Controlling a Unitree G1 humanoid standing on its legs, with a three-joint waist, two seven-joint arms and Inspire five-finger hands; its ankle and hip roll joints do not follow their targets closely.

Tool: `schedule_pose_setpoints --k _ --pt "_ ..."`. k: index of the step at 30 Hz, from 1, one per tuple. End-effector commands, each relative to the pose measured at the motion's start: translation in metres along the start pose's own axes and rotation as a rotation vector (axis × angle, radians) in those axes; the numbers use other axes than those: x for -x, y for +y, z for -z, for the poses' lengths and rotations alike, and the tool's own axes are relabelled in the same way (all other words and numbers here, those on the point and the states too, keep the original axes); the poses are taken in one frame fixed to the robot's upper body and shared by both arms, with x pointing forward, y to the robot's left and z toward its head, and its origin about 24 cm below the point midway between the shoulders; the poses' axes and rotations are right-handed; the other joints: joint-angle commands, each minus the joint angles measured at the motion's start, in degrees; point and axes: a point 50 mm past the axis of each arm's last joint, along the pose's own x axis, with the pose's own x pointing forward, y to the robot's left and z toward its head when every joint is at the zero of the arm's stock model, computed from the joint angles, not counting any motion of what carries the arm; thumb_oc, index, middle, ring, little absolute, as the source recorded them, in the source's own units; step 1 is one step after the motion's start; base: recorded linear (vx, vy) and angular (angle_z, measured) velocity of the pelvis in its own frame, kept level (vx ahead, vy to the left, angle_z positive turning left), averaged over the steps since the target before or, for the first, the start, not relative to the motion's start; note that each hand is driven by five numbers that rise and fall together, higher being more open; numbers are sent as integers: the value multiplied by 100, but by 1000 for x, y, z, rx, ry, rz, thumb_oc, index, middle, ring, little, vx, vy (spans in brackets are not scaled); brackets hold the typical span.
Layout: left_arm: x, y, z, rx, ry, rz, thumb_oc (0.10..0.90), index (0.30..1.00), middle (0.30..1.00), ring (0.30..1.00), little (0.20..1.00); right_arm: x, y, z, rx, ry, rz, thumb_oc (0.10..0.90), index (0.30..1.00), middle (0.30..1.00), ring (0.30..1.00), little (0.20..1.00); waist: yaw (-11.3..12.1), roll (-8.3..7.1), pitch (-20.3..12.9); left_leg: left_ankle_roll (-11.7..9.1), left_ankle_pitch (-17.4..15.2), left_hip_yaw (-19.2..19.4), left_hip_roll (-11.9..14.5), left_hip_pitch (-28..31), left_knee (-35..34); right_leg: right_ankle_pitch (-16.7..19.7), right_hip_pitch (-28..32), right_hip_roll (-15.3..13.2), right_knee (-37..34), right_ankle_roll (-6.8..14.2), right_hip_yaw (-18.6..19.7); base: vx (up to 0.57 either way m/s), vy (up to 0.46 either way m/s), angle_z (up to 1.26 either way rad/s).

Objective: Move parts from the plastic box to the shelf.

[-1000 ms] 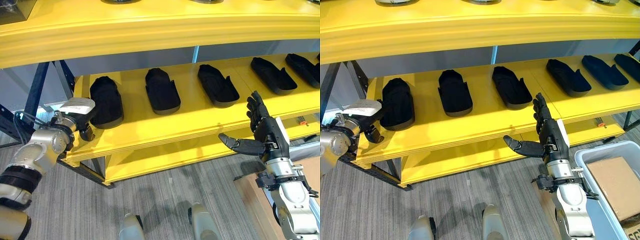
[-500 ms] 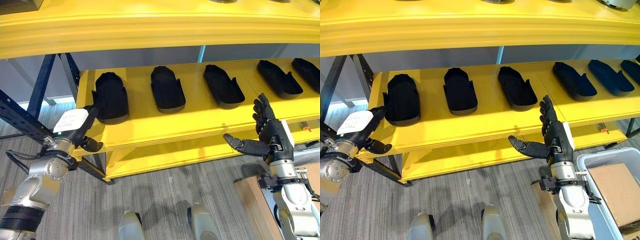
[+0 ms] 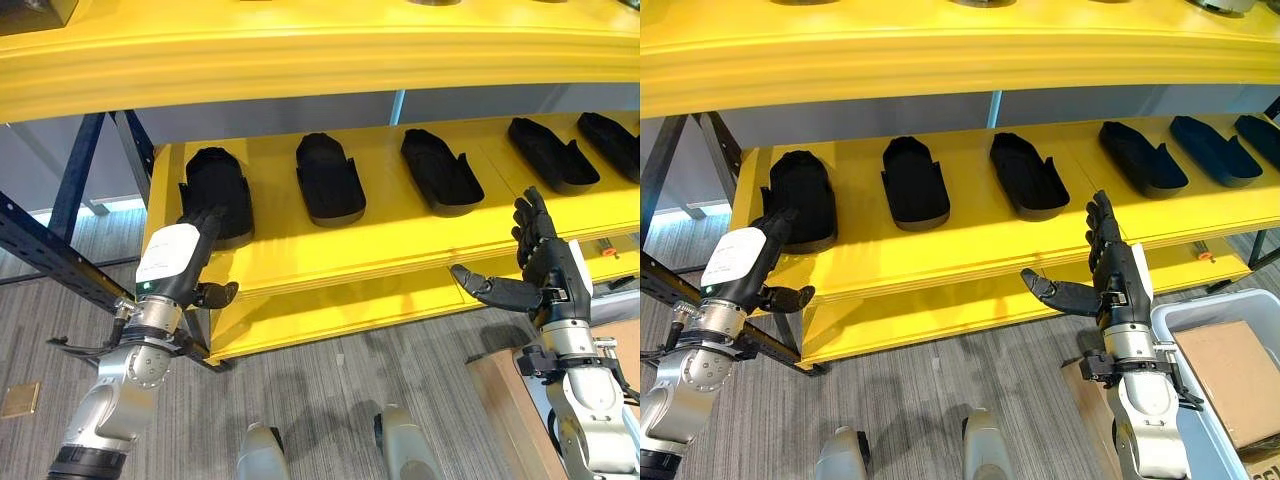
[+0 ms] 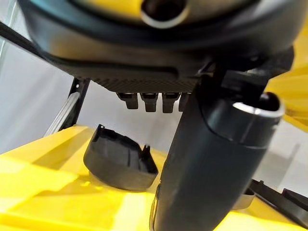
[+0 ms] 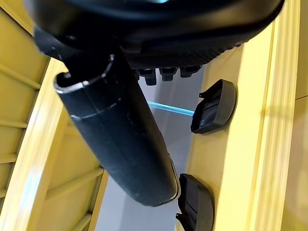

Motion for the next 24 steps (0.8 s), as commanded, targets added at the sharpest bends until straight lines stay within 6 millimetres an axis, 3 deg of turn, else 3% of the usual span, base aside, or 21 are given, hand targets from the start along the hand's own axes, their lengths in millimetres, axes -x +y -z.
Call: schedule_pose_setpoints --k 1,24 --pt "-16 27 -26 16 -144 -186 900 1000 1000 1000 1000 -8 -7 -49 57 -273 29 900 1000 1000 1000 1000 27 141 -416 79 -189 -385 382 407 -276 390 280 -379 -687 -5 -100 0 0 0" --pt "-25 -34 -20 60 -56 44 900 1000 1000 1000 1000 -5 -2 -46 38 -256 22 900 1000 1000 1000 1000 -74 121 -439 78 -194 -392 390 377 -218 381 262 -378 -630 9 -88 0 0 0"
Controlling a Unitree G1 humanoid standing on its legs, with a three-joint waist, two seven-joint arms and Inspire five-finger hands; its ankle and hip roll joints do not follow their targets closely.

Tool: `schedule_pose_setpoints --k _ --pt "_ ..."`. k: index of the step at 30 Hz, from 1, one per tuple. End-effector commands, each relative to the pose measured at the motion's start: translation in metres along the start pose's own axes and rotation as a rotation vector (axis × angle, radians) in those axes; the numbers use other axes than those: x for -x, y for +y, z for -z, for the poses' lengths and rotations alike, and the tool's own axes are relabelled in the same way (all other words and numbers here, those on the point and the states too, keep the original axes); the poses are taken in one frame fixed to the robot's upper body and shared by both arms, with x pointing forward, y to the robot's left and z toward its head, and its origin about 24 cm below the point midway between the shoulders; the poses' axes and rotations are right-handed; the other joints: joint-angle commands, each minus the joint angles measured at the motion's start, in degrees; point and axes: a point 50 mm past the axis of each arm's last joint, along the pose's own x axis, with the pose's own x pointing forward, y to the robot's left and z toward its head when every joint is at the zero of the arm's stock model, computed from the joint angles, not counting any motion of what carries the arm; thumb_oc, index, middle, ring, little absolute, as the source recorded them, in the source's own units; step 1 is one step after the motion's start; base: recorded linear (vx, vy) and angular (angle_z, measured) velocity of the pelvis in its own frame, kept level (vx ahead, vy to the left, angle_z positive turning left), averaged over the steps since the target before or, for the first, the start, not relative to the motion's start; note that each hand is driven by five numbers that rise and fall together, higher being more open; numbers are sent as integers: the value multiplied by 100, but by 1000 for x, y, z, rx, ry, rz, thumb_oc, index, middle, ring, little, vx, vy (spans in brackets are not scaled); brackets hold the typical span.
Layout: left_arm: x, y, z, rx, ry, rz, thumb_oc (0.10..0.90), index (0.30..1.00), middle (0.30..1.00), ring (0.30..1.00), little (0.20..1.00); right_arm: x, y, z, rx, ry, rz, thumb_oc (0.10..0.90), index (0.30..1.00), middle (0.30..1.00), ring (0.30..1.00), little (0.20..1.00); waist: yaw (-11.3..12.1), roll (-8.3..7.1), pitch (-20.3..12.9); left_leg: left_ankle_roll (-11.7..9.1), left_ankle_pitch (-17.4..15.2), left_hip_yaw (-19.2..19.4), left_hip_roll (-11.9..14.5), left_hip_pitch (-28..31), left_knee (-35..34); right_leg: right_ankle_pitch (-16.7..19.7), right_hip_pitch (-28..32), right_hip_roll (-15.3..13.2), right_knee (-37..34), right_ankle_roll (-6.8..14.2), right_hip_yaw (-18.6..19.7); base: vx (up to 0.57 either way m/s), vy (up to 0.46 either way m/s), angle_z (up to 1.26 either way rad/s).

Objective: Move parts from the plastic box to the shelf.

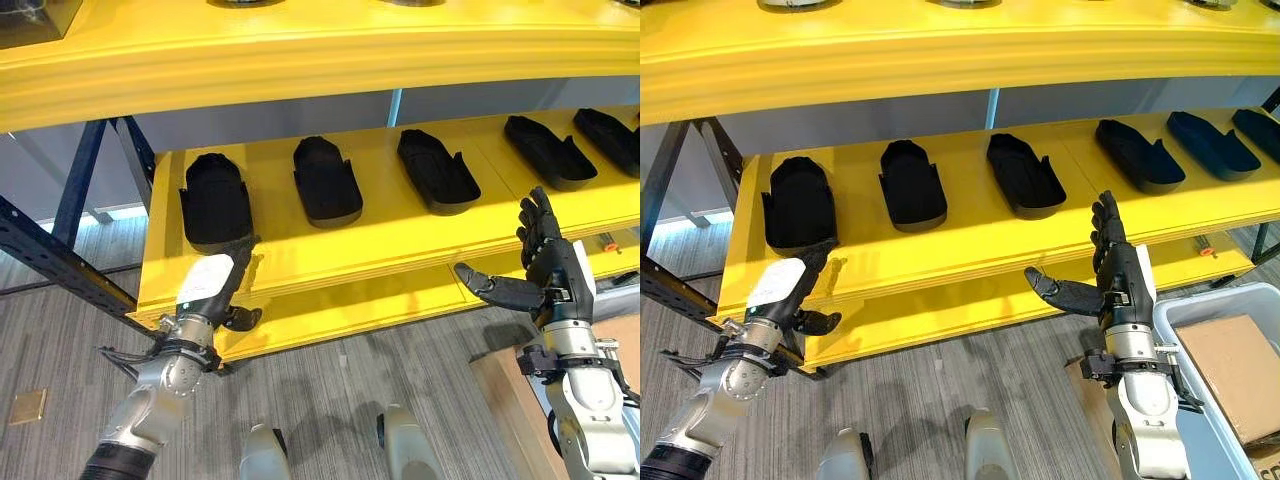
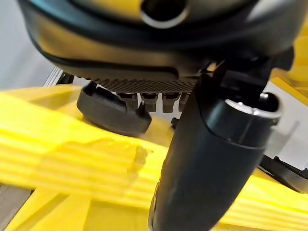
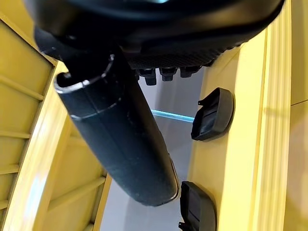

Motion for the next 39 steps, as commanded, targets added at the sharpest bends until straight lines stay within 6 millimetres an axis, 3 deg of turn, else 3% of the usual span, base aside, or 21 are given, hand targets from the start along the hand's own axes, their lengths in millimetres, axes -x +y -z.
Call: schedule_pose_setpoints --k 1,13,39 --pt "-26 30 -23 -19 -109 -147 900 1000 1000 1000 1000 -5 -1 -46 35 -259 -4 900 1000 1000 1000 1000 -21 28 -411 71 -192 -400 388 373 -277 384 307 -380 -705 16 -120 0 0 0" --pt "-33 19 -13 -25 -42 -121 900 1000 1000 1000 1000 -4 0 -45 21 -248 -14 900 1000 1000 1000 1000 -65 16 -414 76 -202 -394 385 338 -221 393 264 -381 -678 25 -93 0 0 0" --pt "-45 35 14 -93 94 -186 900 1000 1000 1000 1000 -2 1 -43 7 -237 -28 900 1000 1000 1000 1000 -129 30 -447 57 -202 -387 392 286 -166 396 196 -376 -627 41 -57 0 0 0"
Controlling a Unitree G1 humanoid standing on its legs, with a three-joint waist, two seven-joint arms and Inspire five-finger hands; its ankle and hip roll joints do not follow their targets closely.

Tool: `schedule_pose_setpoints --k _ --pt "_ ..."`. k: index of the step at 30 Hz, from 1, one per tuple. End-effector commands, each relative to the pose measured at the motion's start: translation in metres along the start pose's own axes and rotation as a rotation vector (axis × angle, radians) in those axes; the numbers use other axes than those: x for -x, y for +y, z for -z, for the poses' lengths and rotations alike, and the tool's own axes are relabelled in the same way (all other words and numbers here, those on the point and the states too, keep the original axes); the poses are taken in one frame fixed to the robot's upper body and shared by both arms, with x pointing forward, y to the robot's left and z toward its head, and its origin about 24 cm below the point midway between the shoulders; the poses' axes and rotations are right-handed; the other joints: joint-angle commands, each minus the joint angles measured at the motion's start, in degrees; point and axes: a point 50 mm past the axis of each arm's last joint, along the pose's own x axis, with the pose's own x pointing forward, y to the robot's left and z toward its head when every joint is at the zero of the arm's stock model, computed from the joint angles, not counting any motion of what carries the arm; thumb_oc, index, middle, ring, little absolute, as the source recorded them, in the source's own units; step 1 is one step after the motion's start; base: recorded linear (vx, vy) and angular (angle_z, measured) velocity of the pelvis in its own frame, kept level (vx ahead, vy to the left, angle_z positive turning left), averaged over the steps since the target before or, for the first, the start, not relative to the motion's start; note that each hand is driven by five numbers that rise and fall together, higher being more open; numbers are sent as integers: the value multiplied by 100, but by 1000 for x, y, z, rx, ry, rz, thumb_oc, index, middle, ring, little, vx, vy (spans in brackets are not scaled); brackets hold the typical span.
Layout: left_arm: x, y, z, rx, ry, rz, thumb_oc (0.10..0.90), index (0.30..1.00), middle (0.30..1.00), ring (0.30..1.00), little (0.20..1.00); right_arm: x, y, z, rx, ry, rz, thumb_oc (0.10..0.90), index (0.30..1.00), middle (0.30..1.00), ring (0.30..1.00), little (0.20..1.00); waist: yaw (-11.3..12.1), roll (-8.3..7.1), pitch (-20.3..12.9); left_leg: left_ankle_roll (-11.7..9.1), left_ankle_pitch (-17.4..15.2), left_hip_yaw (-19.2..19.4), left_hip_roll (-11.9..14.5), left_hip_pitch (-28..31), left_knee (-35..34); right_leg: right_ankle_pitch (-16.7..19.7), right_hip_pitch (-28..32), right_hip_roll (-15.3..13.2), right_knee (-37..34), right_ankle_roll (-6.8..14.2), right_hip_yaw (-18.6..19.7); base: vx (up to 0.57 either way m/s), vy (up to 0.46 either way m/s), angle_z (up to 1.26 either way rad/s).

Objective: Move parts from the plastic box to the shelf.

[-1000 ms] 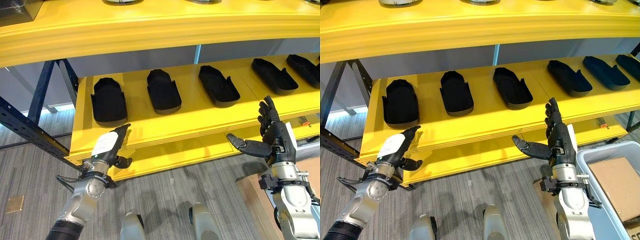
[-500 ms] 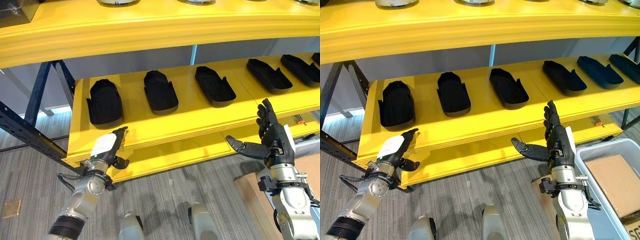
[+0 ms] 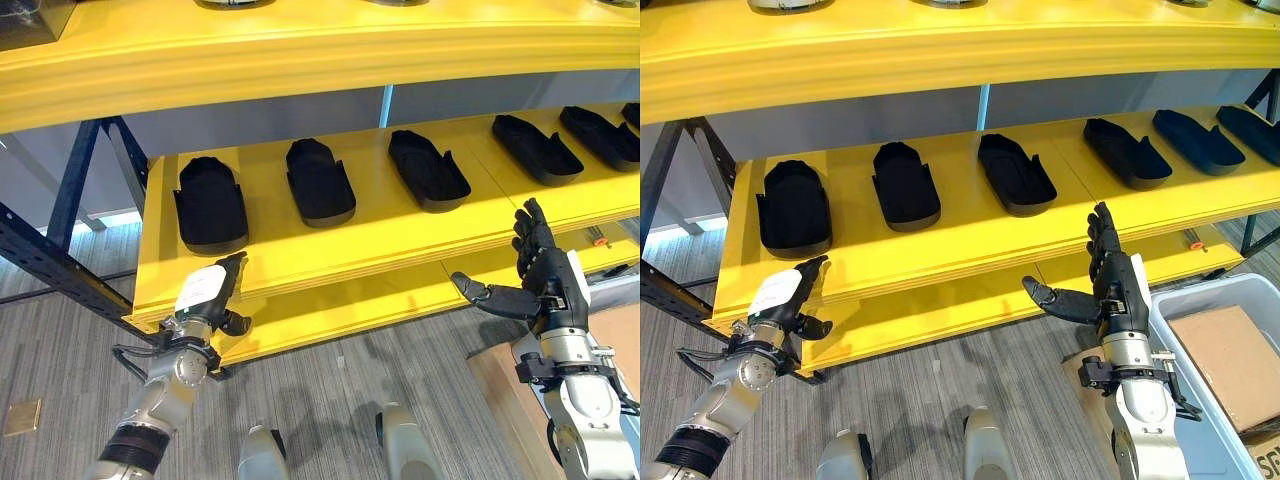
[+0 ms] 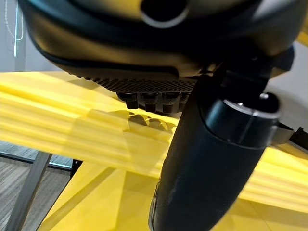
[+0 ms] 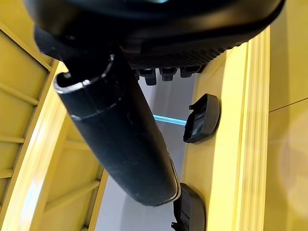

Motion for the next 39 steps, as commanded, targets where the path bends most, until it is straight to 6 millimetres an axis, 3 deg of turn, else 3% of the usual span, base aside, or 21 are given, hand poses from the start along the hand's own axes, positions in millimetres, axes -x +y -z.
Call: schedule_pose_setpoints --k 1,14,39 --pt "-25 50 -16 -36 -68 -223 900 1000 1000 1000 1000 -8 0 -50 10 -276 -20 900 1000 1000 1000 1000 -12 32 -360 -4 -161 -399 385 476 -386 382 369 -387 -725 40 -129 0 0 0" --pt "-30 62 -1 -65 2 -257 900 1000 1000 1000 1000 -8 -1 -50 16 -275 -27 900 1000 1000 1000 1000 -39 23 -378 -17 -152 -380 381 453 -354 406 350 -397 -728 52 -102 0 0 0" --pt "-39 96 3 -120 24 -345 900 1000 1000 1000 1000 -6 0 -50 8 -269 -45 900 1000 1000 1000 1000 -78 40 -392 -9 -158 -377 377 362 -288 394 268 -400 -679 60 -75 0 0 0"
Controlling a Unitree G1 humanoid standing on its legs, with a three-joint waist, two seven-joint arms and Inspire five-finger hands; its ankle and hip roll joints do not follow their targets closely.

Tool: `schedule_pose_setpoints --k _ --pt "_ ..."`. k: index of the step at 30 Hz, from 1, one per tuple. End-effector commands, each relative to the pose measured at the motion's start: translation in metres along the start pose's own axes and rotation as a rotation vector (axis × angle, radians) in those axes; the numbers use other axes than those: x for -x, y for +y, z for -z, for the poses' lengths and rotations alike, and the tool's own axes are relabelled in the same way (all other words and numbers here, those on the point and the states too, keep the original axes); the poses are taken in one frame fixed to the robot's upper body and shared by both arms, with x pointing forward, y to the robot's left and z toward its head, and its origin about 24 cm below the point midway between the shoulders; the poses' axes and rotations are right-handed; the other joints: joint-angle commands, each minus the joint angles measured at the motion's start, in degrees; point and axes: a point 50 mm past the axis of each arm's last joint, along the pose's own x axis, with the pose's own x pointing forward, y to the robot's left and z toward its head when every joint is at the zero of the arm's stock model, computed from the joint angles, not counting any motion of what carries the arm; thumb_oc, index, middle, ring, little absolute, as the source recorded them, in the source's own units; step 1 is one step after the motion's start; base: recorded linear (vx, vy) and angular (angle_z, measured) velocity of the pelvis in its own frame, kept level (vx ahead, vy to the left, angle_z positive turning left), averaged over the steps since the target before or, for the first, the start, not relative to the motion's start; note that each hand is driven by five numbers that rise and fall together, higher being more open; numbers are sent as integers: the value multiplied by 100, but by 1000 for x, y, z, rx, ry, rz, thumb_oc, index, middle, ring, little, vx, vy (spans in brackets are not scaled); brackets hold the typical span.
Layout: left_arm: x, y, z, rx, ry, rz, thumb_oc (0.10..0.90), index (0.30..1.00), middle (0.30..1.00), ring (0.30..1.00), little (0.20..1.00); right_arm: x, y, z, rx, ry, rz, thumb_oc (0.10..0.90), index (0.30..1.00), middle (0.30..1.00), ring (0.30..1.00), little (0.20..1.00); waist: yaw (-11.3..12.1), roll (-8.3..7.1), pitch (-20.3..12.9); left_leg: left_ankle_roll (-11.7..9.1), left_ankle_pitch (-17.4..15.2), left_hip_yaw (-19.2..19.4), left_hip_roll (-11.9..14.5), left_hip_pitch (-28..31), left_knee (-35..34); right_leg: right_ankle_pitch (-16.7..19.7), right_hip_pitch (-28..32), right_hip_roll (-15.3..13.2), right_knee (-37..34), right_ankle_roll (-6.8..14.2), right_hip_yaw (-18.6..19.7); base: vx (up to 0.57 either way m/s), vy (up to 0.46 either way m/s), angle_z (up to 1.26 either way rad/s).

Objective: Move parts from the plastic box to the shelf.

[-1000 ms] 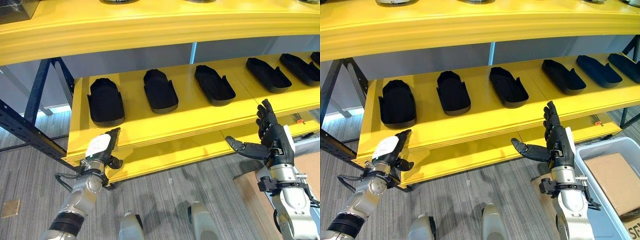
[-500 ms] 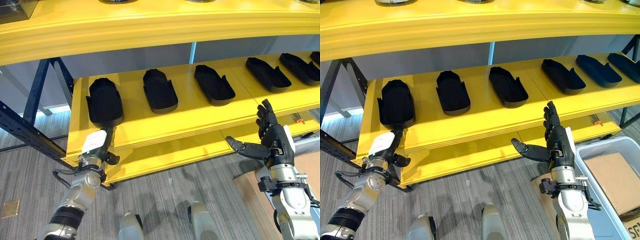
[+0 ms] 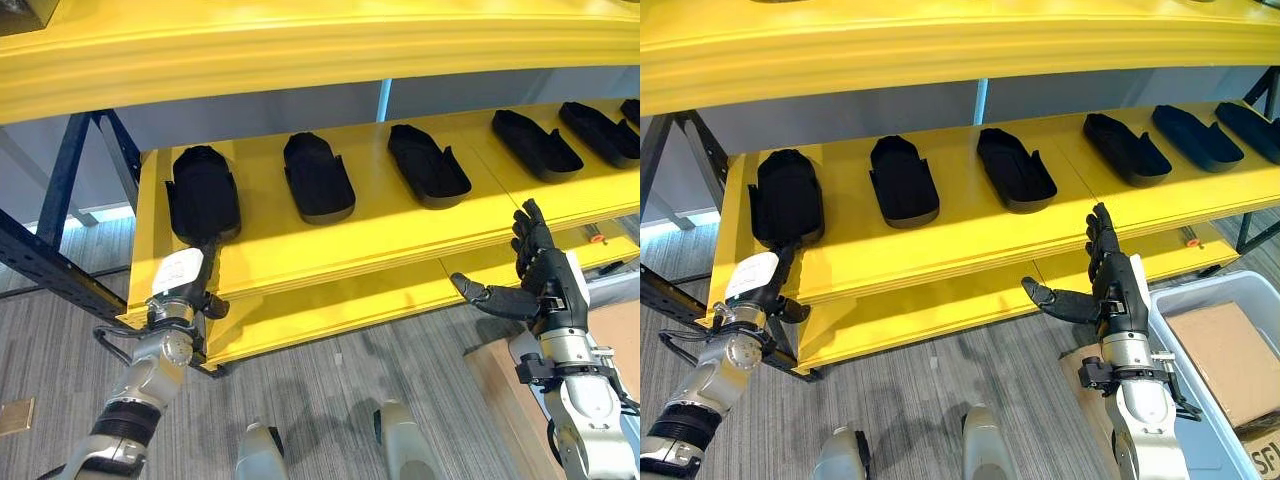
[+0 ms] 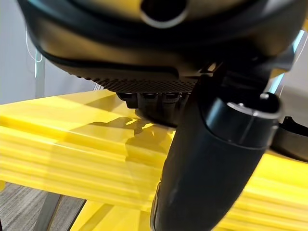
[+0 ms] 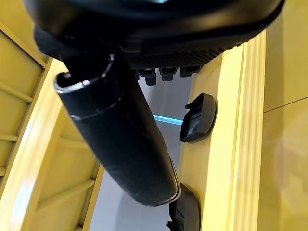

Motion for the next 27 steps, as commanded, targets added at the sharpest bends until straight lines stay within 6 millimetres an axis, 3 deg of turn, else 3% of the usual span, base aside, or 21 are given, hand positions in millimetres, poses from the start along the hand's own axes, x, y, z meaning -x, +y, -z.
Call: schedule_pose_setpoints --k 1,14,21,27 --pt "-23 67 -8 -56 -49 -271 900 1000 1000 1000 1000 -6 0 -50 12 -269 -39 900 1000 1000 1000 1000 -59 84 -394 -4 -108 -404 368 460 -363 381 368 -409 -676 28 -106 0 0 0" --pt "-13 69 -13 -14 -100 -294 900 1000 1000 1000 1000 -6 -3 -51 22 -270 -25 900 1000 1000 1000 1000 -7 67 -346 14 -134 -414 350 436 -309 361 378 -419 -650 11 -119 0 0 0" --pt "17 67 -31 109 -249 -293 900 1000 1000 1000 1000 -8 -9 -53 27 -281 12 900 1000 1000 1000 1000 103 63 -300 44 -136 -422 334 417 -315 357 384 -415 -662 -18 -137 0 0 0" --pt "47 53 -28 309 -276 -200 900 1000 1000 1000 1000 -8 -13 -53 33 -282 36 900 1000 1000 1000 1000 184 83 -280 64 -162 -435 316 412 -288 323 389 -398 -620 -46 -140 0 0 0"
